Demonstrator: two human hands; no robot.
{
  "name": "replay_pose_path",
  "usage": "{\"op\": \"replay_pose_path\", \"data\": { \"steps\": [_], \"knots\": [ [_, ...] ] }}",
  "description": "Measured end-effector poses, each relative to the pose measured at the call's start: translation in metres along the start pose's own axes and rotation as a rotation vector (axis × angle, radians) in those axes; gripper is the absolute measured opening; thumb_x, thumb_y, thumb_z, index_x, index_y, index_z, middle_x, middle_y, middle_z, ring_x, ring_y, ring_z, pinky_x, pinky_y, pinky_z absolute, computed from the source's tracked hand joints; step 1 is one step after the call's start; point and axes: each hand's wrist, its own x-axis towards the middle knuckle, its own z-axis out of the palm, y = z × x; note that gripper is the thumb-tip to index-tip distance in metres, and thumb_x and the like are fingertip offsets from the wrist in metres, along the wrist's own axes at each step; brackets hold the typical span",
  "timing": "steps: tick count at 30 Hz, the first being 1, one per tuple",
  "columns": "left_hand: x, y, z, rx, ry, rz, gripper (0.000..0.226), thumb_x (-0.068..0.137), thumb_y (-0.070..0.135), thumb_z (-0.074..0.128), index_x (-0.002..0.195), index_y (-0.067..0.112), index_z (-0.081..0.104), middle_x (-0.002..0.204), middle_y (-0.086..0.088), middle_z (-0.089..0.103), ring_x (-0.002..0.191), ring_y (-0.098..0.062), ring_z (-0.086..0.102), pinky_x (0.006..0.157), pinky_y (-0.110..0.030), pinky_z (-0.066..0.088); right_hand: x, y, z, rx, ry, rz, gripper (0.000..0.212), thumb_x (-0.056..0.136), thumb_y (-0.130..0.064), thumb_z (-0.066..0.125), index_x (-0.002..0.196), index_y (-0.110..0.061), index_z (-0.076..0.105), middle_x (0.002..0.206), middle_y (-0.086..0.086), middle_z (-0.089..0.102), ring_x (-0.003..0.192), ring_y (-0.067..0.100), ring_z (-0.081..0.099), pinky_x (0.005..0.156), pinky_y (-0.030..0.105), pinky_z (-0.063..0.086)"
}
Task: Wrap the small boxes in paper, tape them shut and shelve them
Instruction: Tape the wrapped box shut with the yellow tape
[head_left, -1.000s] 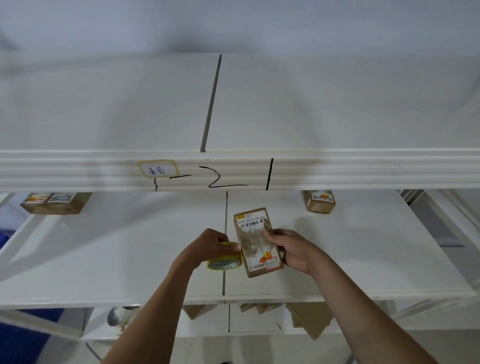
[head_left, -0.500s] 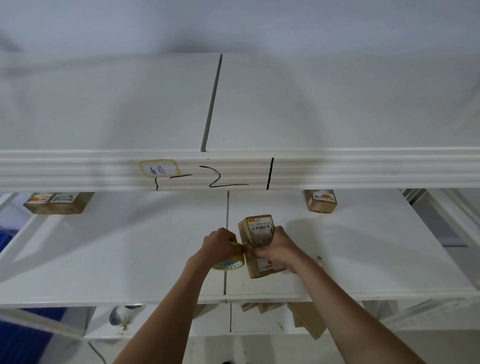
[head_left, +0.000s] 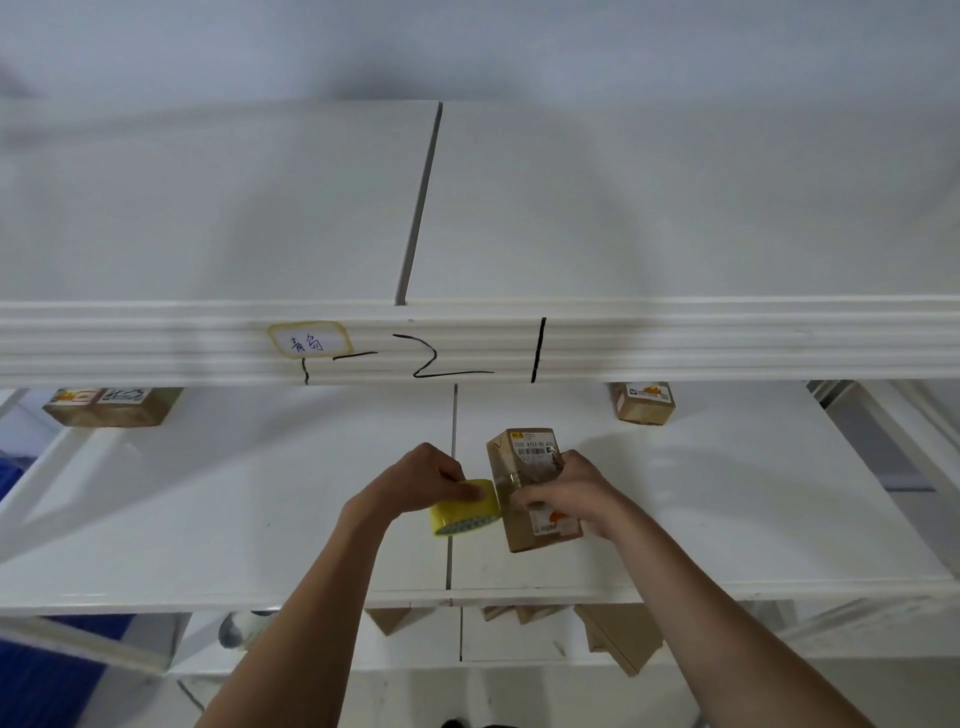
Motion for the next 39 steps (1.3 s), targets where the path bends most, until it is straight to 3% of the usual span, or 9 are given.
{"op": "replay_pose_path", "data": {
  "steps": [4,8,14,19,24,27,30,33,39],
  "knots": [
    [0.005,-0.003,-0.003,0.206,0.05,-0.079,0.042,0.078,0.057,0.076,0.078,0.015,0.075,0.075,0.002,0.066,0.072,-0.012,0.061,0.062,-0.019,0.047,0.0,-0.002,0.0,0.028,0.003,-0.012,0.058,0.059,-0.027,0.094,0.106,-0.023,0.06,0.104,-0.002,0.071,0.091,0.013,0.07,0.073,0.032,0.061],
    [0.009,-0.011,0.004,0.308,0.103,-0.159,0.052,0.074,0.071,0.071,0.075,0.018,0.071,0.081,0.0,0.07,0.079,-0.015,0.069,0.075,-0.028,0.057,0.0,-0.004,-0.003,0.074,-0.016,-0.015,0.054,0.063,-0.022,0.093,0.104,-0.023,0.057,0.104,-0.002,0.07,0.092,0.014,0.07,0.073,0.033,0.061],
    [0.013,-0.007,0.007,0.276,0.077,-0.152,0.048,0.077,0.067,0.071,0.065,0.021,0.064,0.071,0.005,0.065,0.068,-0.011,0.064,0.068,-0.024,0.052,0.006,0.002,-0.004,0.16,-0.069,0.002,0.083,0.043,-0.038,0.095,0.116,-0.021,0.06,0.106,0.001,0.075,0.091,0.018,0.075,0.08,0.041,0.063],
    [0.015,-0.001,0.005,0.196,0.057,-0.109,0.044,0.079,0.063,0.071,0.062,0.024,0.061,0.069,0.006,0.063,0.064,-0.007,0.06,0.061,-0.017,0.046,0.001,0.002,-0.005,0.289,-0.149,-0.003,0.054,0.072,-0.021,0.088,0.116,-0.022,0.059,0.108,0.006,0.075,0.096,0.021,0.073,0.077,0.036,0.06],
    [0.015,0.001,0.011,-0.026,0.005,-0.066,0.041,0.083,0.06,0.07,0.067,0.022,0.068,0.071,0.002,0.062,0.07,-0.014,0.057,0.066,-0.025,0.044,0.0,0.009,-0.002,0.486,-0.227,0.017,0.054,0.086,-0.022,0.077,0.134,-0.01,0.057,0.116,0.015,0.072,0.106,0.03,0.07,0.079,0.035,0.058],
    [0.014,0.004,0.011,-0.119,-0.031,-0.042,0.048,0.082,0.061,0.07,0.077,0.014,0.075,0.076,-0.004,0.066,0.071,-0.015,0.059,0.07,-0.029,0.046,-0.006,0.011,-0.001,0.602,-0.296,0.006,0.035,0.096,-0.022,0.063,0.128,-0.008,0.063,0.119,0.018,0.07,0.109,0.03,0.067,0.081,0.037,0.056],
    [0.014,0.007,0.01,-0.084,-0.069,-0.029,0.049,0.081,0.061,0.071,0.085,0.013,0.077,0.088,-0.008,0.072,0.077,-0.015,0.065,0.073,-0.03,0.051,-0.01,0.008,-0.002,0.587,-0.333,0.034,0.03,0.099,-0.025,0.057,0.124,-0.013,0.067,0.121,0.013,0.067,0.116,0.027,0.059,0.089,0.04,0.055],
    [0.017,0.01,0.009,-0.047,-0.031,-0.031,0.049,0.079,0.061,0.073,0.077,0.012,0.075,0.078,-0.008,0.067,0.071,-0.015,0.061,0.068,-0.028,0.048,-0.009,0.003,-0.005,0.487,-0.303,0.026,0.028,0.101,-0.025,0.054,0.123,-0.013,0.067,0.12,0.01,0.067,0.116,0.024,0.059,0.094,0.039,0.051],
    [0.02,0.022,0.014,0.173,0.048,0.019,0.037,0.085,0.044,0.074,0.066,0.013,0.068,0.059,0.002,0.053,0.054,-0.008,0.047,0.049,-0.013,0.034,-0.003,0.0,0.007,0.143,-0.177,-0.061,0.057,0.074,-0.047,0.085,0.122,-0.022,0.066,0.113,-0.002,0.072,0.106,0.015,0.067,0.09,0.032,0.057]
  ]
}}
